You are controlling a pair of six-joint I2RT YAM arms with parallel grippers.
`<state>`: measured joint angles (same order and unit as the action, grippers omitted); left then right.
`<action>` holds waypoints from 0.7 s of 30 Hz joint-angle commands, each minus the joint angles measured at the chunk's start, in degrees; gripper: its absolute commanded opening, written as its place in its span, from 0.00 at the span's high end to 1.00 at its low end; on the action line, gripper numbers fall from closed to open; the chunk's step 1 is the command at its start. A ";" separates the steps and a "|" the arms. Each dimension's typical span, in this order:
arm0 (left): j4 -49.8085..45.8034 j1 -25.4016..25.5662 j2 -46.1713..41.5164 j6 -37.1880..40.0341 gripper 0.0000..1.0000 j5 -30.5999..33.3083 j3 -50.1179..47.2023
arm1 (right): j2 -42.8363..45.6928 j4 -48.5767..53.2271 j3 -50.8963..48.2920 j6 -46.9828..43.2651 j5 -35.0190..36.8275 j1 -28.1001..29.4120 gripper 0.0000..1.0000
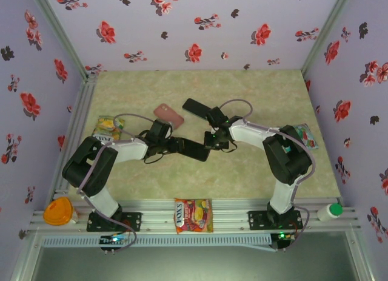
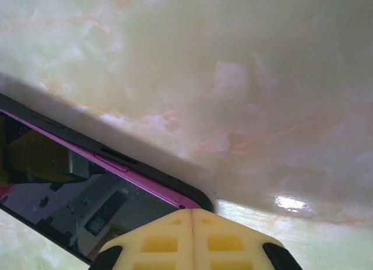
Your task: Put the phone into the phone case
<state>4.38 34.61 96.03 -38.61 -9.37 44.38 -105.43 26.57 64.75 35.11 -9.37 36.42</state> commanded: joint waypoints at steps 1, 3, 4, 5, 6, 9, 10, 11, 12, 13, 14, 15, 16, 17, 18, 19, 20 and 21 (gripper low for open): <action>-0.56 0.53 0.78 1.06 0.56 0.01 1.24 | -11.29 -1.16 -6.64 1.27 0.40 3.34 1.00; -0.52 0.46 0.69 0.99 0.56 0.05 1.15 | -11.63 -1.25 -6.75 1.51 0.40 3.60 1.00; -0.50 0.52 0.65 0.92 0.57 0.05 1.15 | -11.91 -1.25 -6.87 1.52 0.49 3.74 1.00; -0.45 0.49 0.68 0.96 0.56 0.05 1.19 | -12.05 -1.25 -6.83 1.46 0.52 3.95 1.00; -0.40 0.46 0.66 0.92 0.56 0.05 1.15 | -12.24 -1.25 -6.83 1.59 0.49 4.08 1.00; -0.37 0.47 0.83 0.92 0.56 0.05 1.15 | -13.02 -1.34 -6.74 1.76 0.31 4.35 1.00; -0.30 0.49 0.83 0.85 0.56 0.07 1.15 | -13.35 -1.35 -6.74 1.84 0.31 4.43 1.00; -0.24 0.46 0.91 0.84 0.57 0.05 1.06 | -13.62 -1.43 -6.80 1.82 0.38 4.53 1.00; -0.23 0.47 0.96 0.74 0.57 0.05 1.06 | -13.88 -1.59 -6.87 1.91 0.23 4.63 1.00; -0.19 0.52 1.00 0.78 0.56 0.05 1.07 | -14.14 -1.65 -6.92 1.97 0.13 4.75 1.00; -0.16 0.57 1.09 0.70 0.56 0.05 1.06 | -14.31 -1.69 -6.97 2.04 0.05 4.75 1.00; -0.11 0.55 1.09 0.76 0.56 0.05 1.06 | -14.37 -1.75 -7.01 2.12 -0.03 4.83 1.00; -0.01 0.57 1.18 0.68 0.57 0.05 1.06 | -14.29 -1.91 -7.09 2.22 0.01 4.91 1.00; -0.03 0.52 1.18 0.69 0.57 0.05 1.06 | -14.12 -1.96 -7.22 2.25 0.04 4.91 1.00; -0.08 0.54 1.26 0.67 0.57 0.05 1.06 | -13.93 -2.02 -7.28 2.33 0.05 4.95 1.00; 0.02 0.54 1.31 0.66 0.56 0.05 1.06 | -13.74 -1.88 -7.27 2.29 0.10 4.93 1.00; 0.01 0.55 1.35 0.73 0.56 0.14 1.06 | -13.54 -1.87 -7.21 2.37 0.06 4.96 1.00; 0.10 0.55 1.42 0.72 0.57 0.14 1.15 | -13.13 -1.95 -7.35 2.42 -0.10 4.97 1.00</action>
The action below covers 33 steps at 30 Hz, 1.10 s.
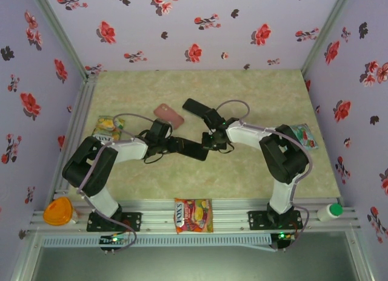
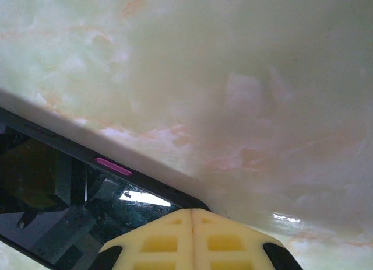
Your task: Put the phone into the phone case
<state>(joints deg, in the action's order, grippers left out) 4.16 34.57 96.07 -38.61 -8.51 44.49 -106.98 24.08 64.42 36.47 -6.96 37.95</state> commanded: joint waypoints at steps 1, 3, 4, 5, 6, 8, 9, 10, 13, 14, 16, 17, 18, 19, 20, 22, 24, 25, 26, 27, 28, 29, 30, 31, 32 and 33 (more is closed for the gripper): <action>0.45 0.59 1.44 0.59 0.56 -0.72 1.11 | -11.00 0.16 -7.29 1.29 -2.66 3.44 1.00; 0.54 0.59 1.65 0.62 0.56 -0.72 1.42 | -9.79 -0.24 -7.63 1.86 -3.25 3.43 1.00; 0.63 0.63 1.81 0.64 0.57 -0.79 1.57 | -8.90 -0.58 -7.89 2.36 -3.32 3.38 1.00; 0.60 0.59 1.97 0.60 0.57 -0.80 1.73 | -8.17 -0.81 -8.20 2.74 -3.32 3.37 1.00; 0.66 0.59 2.10 0.55 0.57 -0.87 1.87 | -7.17 -1.17 -8.58 3.13 -3.28 3.31 1.00; 0.71 0.64 2.27 0.56 0.57 -0.98 2.25 | -5.16 -1.44 -9.12 3.81 -2.90 3.29 1.00; 0.75 0.68 2.36 0.67 0.57 -1.02 2.48 | -4.21 -1.33 -9.22 3.95 -2.59 3.25 1.00; 0.61 0.68 2.45 0.64 0.57 -1.07 2.77 | -3.31 -1.23 -9.38 4.05 -2.33 3.25 1.00; 0.07 0.68 2.55 0.92 0.56 -1.00 3.75 | -0.77 -0.95 -9.49 4.44 -2.18 2.91 1.00; -0.02 0.68 2.33 0.91 0.57 -0.77 3.92 | 0.04 -0.89 -9.51 4.49 -2.26 2.72 1.00; -0.08 0.68 1.64 0.80 0.57 -0.02 3.98 | 1.63 -0.61 -9.52 4.58 -2.27 2.56 1.00; -0.33 0.68 1.12 0.56 0.57 0.75 3.86 | 2.48 -0.65 -9.41 4.50 -2.47 2.43 1.00; -0.83 0.68 0.35 0.32 0.57 1.79 3.76 | 3.43 -0.79 -9.47 4.41 -2.85 2.30 0.99; -1.50 0.68 -0.33 0.13 0.57 2.97 3.60 | 4.26 -0.78 -9.32 4.34 -2.99 2.13 0.95; -2.43 0.68 -1.31 -0.26 0.57 4.44 3.35 | 5.29 -0.66 -8.94 4.03 -3.29 1.94 0.93; -3.58 0.72 -3.43 -0.76 0.57 6.61 2.31 | 6.92 -0.23 -7.91 3.24 -3.73 1.55 0.83; -4.68 0.68 -6.11 -1.49 0.57 8.52 0.90 | 8.78 0.11 -6.62 1.80 -4.24 1.20 0.73; -4.97 0.72 -7.22 -1.64 0.57 8.90 0.25 | 9.35 0.54 -5.75 0.98 -4.43 1.06 0.69; -5.41 0.68 -8.57 -1.84 0.57 9.19 -0.45 | 9.74 1.24 -4.53 -0.08 -4.51 0.90 0.67; -5.84 0.68 -9.80 -2.18 0.57 9.30 -1.13 | 9.98 1.93 -3.39 -1.07 -4.15 0.79 0.64; -6.13 0.68 -10.69 -2.47 0.57 9.24 -1.68 | 9.97 2.11 -2.32 -1.85 -3.88 0.60 0.64; -6.63 0.72 -11.53 -2.88 0.57 8.84 -2.40 | 9.86 2.03 -1.46 -2.78 -3.62 0.55 0.64; -6.92 0.72 -12.23 -3.35 0.57 8.33 -3.09 | 9.65 1.86 -0.85 -3.39 -3.31 0.38 0.64; -6.97 0.84 -12.92 -3.88 0.57 7.78 -3.81 | 9.27 1.77 -0.19 -4.14 -3.24 0.13 0.64; -6.61 1.08 -13.61 -4.43 0.59 7.10 -4.85 | 8.79 1.70 0.61 -4.93 -3.31 -0.22 0.64; -6.00 1.50 -14.32 -4.87 0.59 6.47 -5.84 | 8.17 1.24 1.21 -5.78 -3.49 -0.54 0.63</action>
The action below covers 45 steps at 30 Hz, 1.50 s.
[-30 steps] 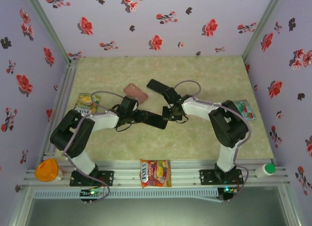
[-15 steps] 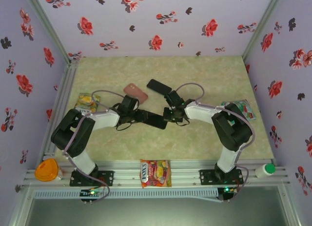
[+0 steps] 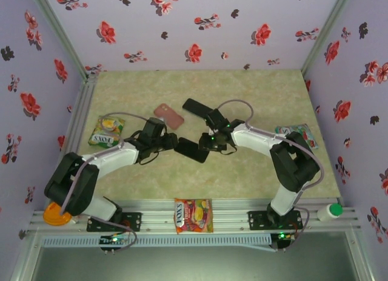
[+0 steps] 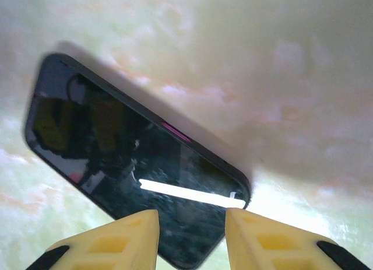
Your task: Put the phone into the phone case
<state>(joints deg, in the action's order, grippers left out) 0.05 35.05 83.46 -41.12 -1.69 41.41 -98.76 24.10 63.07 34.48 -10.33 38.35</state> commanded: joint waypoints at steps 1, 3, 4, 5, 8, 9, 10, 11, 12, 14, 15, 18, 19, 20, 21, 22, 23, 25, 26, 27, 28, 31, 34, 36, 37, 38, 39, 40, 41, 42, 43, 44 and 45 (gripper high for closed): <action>-1.44 1.52 -2.11 -2.74 0.59 -0.77 -3.51 | -0.64 0.89 3.11 -4.41 -0.13 -1.16 0.63; -1.18 2.74 -2.43 -3.38 0.61 -1.26 -4.27 | -2.41 0.19 4.50 -5.57 -0.40 -1.70 0.64; -1.15 3.45 -2.27 -3.42 0.61 -1.59 -4.26 | -3.17 -0.24 4.80 -5.95 -0.72 -1.87 0.64; -1.17 4.41 -2.05 -3.50 0.61 -1.65 -4.15 | -4.06 -0.44 5.39 -6.18 -0.95 -2.08 0.65; -0.13 6.82 -0.56 -4.51 0.64 -2.01 -3.73 | -6.28 -1.68 6.19 -6.71 -1.63 -2.24 0.70; 0.39 7.39 0.04 -4.88 0.64 -2.18 -3.75 | -6.89 -2.37 6.21 -6.94 -1.90 -2.27 0.72; 1.07 7.85 0.59 -5.31 0.64 -2.26 -3.73 | -7.45 -2.85 6.29 -7.06 -1.98 -2.31 0.73; 2.08 8.36 1.37 -5.98 0.65 -2.52 -3.84 | -7.96 -3.06 6.41 -7.09 -1.92 -2.31 0.73; 3.05 8.70 2.20 -6.51 0.65 -2.92 -3.81 | -8.53 -3.41 6.54 -7.13 -2.06 -2.31 0.74; 4.23 9.20 3.51 -7.19 0.66 -3.81 -3.62 | -9.02 -3.99 6.32 -6.97 -2.35 -2.43 0.75; 4.59 9.55 4.21 -7.35 0.66 -4.01 -3.42 | -9.18 -4.50 6.11 -6.99 -2.85 -2.50 0.75; 5.58 10.35 5.75 -7.74 0.66 -4.19 -2.99 | -9.00 -5.81 5.57 -6.93 -3.82 -2.54 0.71; 5.89 10.47 6.19 -7.87 0.66 -4.36 -2.83 | -9.13 -6.10 5.52 -6.97 -4.08 -2.53 0.70; 6.07 10.60 6.80 -7.99 0.66 -4.37 -2.61 | -9.22 -6.18 5.60 -7.12 -4.40 -2.50 0.69; 6.33 10.61 7.33 -8.05 0.66 -4.46 -2.33 | -9.50 -6.35 5.62 -7.20 -4.73 -2.52 0.69; 6.52 10.61 7.73 -8.03 0.66 -4.46 -2.15 | -9.74 -6.42 5.67 -7.30 -5.14 -2.55 0.69; 6.73 10.57 8.17 -8.01 0.66 -4.46 -1.86 | -9.98 -6.66 5.74 -7.41 -5.47 -2.56 0.68; 6.98 10.57 8.93 -7.88 0.66 -4.24 -1.27 | -10.62 -6.76 5.76 -7.47 -5.81 -2.51 0.67; 6.98 10.57 9.29 -7.82 0.66 -4.04 -0.92 | -11.03 -6.70 5.88 -7.66 -6.19 -2.52 0.67; 6.98 10.57 9.64 -7.68 0.66 -4.02 -0.53 | -11.34 -6.74 5.89 -7.70 -6.69 -2.52 0.67; 6.90 10.64 9.95 -7.46 0.66 -3.98 -0.23 | -11.55 -7.00 5.70 -7.38 -6.84 -2.51 0.67; 6.45 10.57 10.81 -7.51 0.67 -3.10 0.76 | -11.87 -7.67 5.02 -7.10 -7.40 -2.57 0.67; 6.04 10.58 11.75 -7.90 0.67 -1.76 1.74 | -12.06 -7.53 4.58 -7.15 -7.72 -2.57 0.67; 5.19 10.48 12.54 -7.97 0.67 -0.99 2.89 | -11.86 -7.67 4.05 -6.99 -8.44 -2.51 0.67; 4.89 10.48 12.81 -7.87 0.67 -0.71 3.42 | -11.74 -7.74 3.73 -6.97 -8.61 -2.49 0.67; 4.43 10.49 13.16 -7.76 0.67 -0.39 3.94 | -11.52 -7.76 3.29 -6.88 -8.66 -2.56 0.68; 4.01 10.52 13.52 -7.62 0.67 -0.15 4.54 | -11.17 -7.73 2.97 -6.89 -8.63 -2.52 0.68; 3.84 10.51 13.76 -7.55 0.67 0.19 4.87 | -10.97 -7.72 2.69 -6.95 -8.66 -2.50 0.68; 3.49 10.57 14.00 -7.42 0.67 0.58 5.33 | -10.54 -7.67 2.35 -6.89 -8.61 -2.53 0.68; 3.40 10.40 14.26 -7.20 0.67 0.89 5.80 | -10.25 -7.63 2.02 -6.80 -8.73 -2.49 0.68; 3.25 10.39 14.51 -7.07 0.67 1.01 6.19 | -9.95 -7.65 1.81 -6.71 -8.70 -2.57 0.69; 3.07 10.44 14.78 -7.01 0.67 1.24 6.84 | -9.66 -7.58 1.47 -6.66 -8.77 -2.51 0.69; 2.95 10.36 15.18 -6.81 0.67 1.38 7.29 | -9.35 -7.50 1.15 -6.61 -8.79 -2.49 0.69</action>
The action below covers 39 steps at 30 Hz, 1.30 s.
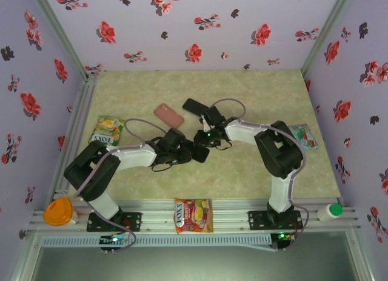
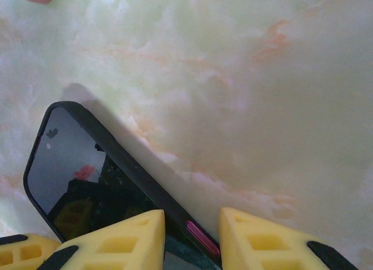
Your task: Put the phone into the phone case
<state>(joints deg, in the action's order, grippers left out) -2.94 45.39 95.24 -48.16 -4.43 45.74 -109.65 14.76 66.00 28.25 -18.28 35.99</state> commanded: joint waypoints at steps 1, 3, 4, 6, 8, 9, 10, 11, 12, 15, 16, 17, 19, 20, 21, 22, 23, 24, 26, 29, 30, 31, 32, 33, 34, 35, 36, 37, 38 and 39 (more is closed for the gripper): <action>5.76 -0.03 3.66 0.33 0.67 4.23 3.48 | 1.79 1.84 -2.05 -0.30 -0.79 -0.19 0.69; 5.32 0.01 4.37 0.68 0.67 4.49 4.80 | 2.37 2.04 -2.52 -0.11 -0.58 -0.19 0.70; 5.16 -0.10 4.70 0.83 0.67 4.66 5.40 | 2.62 2.18 -2.75 -0.04 -0.37 -0.15 0.70; 4.98 -0.12 5.31 1.12 0.67 4.91 6.55 | 2.94 2.57 -3.07 0.03 0.07 -0.20 0.70; 4.75 -0.08 6.19 1.56 0.67 4.87 7.79 | 3.42 2.78 -3.46 0.07 0.50 -0.21 0.70; 4.62 -0.06 6.55 1.75 0.67 4.87 8.40 | 3.66 2.87 -3.59 0.12 0.79 -0.31 0.70; 4.52 -0.12 6.99 1.84 0.67 4.80 8.93 | 3.90 2.96 -3.72 0.08 1.01 -0.35 0.70; 4.36 -0.12 7.35 1.93 0.67 4.71 9.50 | 4.08 2.95 -3.84 0.07 1.19 -0.48 0.70; 4.43 -0.07 7.66 2.14 0.67 4.59 9.99 | 4.25 2.95 -3.99 0.09 1.44 -0.63 0.70; 4.40 -0.12 8.59 2.63 0.67 4.54 11.72 | 4.50 2.80 -4.28 0.42 1.49 -1.22 0.71; 4.28 -0.12 8.98 2.84 0.67 4.44 12.42 | 4.57 2.75 -4.32 0.56 1.58 -1.43 0.71; 4.10 -0.12 9.46 3.24 0.67 4.38 13.28 | 4.59 2.58 -4.41 0.63 1.58 -1.68 0.71; 3.75 -0.12 10.47 3.75 0.67 4.00 15.10 | 4.50 2.37 -4.49 1.00 1.46 -2.36 0.71; 3.57 -0.12 11.11 3.95 0.67 3.75 16.00 | 4.47 2.16 -4.48 1.04 1.32 -2.63 0.71; 3.40 -0.12 11.72 4.13 0.67 3.52 16.90 | 4.54 2.01 -4.56 1.13 1.33 -2.91 0.71; 3.25 -0.12 12.35 4.16 0.67 3.20 17.64 | 4.55 1.84 -4.65 1.23 1.34 -3.17 0.71; 3.17 -0.10 13.02 4.25 0.67 3.04 18.42 | 4.57 1.82 -4.68 1.21 1.36 -3.52 0.71; 3.27 -0.03 13.72 4.14 0.67 2.81 19.04 | 4.61 1.74 -4.74 1.15 1.50 -3.90 0.71; 3.39 -0.03 14.80 3.94 0.67 2.29 20.09 | 4.46 1.32 -4.91 1.35 1.50 -4.61 0.71; 4.06 -0.03 15.49 3.46 0.67 1.79 20.45 | 4.11 0.56 -5.34 1.77 0.97 -5.70 0.71; 4.23 -0.03 15.68 3.33 0.66 1.78 20.52 | 4.07 0.16 -5.64 1.92 0.99 -6.05 0.71; 4.26 -0.01 15.85 3.34 0.67 1.64 20.68 | 4.04 -0.03 -5.80 2.01 0.81 -6.38 0.71; 4.26 0.01 16.16 3.36 0.66 1.46 21.03 | 4.08 -0.38 -5.88 2.09 0.71 -6.73 0.71; 4.26 -0.03 16.37 3.38 0.66 1.16 21.43 | 4.00 -0.61 -6.03 2.25 0.72 -7.04 0.71; 4.34 0.04 16.66 3.39 0.66 1.00 21.73 | 3.94 -0.74 -6.08 2.29 0.71 -7.30 0.71; 4.45 0.08 16.94 3.34 0.66 0.78 22.09 | 3.83 -0.94 -5.97 2.39 0.77 -7.63 0.71; 4.46 0.14 17.30 3.30 0.66 0.58 22.57 | 3.65 -1.05 -5.84 2.38 0.71 -7.90 0.71; 4.49 0.14 17.68 3.27 0.66 0.48 23.06 | 3.46 -1.20 -5.80 2.48 0.71 -8.18 0.71; 4.41 0.19 17.94 3.37 0.66 0.34 23.57 | 3.25 -1.36 -5.64 2.54 0.56 -8.44 0.71; 4.35 0.19 18.35 3.36 0.66 0.17 24.12 | 3.06 -1.49 -5.54 2.64 0.45 -8.71 0.71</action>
<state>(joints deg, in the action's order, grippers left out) -4.34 45.01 111.66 -45.74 -1.58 66.63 -105.95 14.09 61.08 30.00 -18.17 28.10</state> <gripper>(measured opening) 0.336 0.294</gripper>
